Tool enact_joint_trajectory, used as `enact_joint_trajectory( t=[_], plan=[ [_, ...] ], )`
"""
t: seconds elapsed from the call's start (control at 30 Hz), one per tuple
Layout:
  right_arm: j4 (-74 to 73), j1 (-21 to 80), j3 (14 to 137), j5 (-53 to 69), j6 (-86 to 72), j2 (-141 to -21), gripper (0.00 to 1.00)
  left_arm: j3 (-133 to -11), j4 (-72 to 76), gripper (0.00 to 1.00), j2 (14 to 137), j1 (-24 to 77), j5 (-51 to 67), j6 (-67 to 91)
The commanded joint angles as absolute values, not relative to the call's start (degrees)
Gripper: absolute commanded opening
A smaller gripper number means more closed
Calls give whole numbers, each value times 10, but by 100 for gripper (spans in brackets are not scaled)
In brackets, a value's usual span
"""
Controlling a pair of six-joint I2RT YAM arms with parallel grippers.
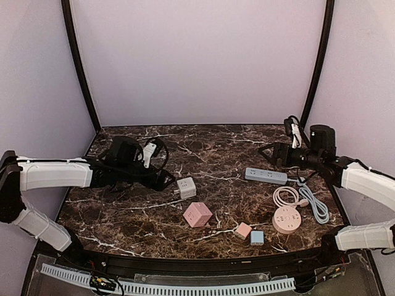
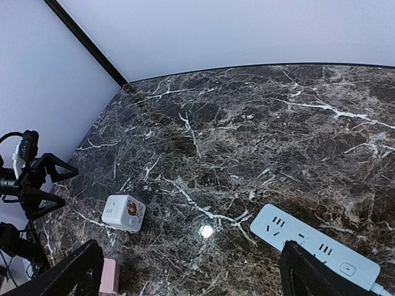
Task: Insert the plug
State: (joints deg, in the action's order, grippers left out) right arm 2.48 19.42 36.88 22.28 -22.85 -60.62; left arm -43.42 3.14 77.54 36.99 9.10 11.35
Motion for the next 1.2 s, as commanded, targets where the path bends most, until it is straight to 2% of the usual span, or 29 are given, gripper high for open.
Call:
enact_joint_trajectory(
  t=[0.0,0.17,0.53,0.63,1.17],
  plan=[
    [20,221,390,180,-206,-611,99,-475,-19,100,818,409,71,60],
    [29,242,377,134,-199,-599,99,-494,-39,100,844,433,76,35],
    [27,243,376,164,-180,-613,99,-524,-74,100,886,439,89,4],
    [27,242,377,172,-179,-620,99,-539,-78,96,903,440,85,4],
    [24,243,382,199,-169,-637,99,-594,-74,93,998,441,84,-41]
  ],
)
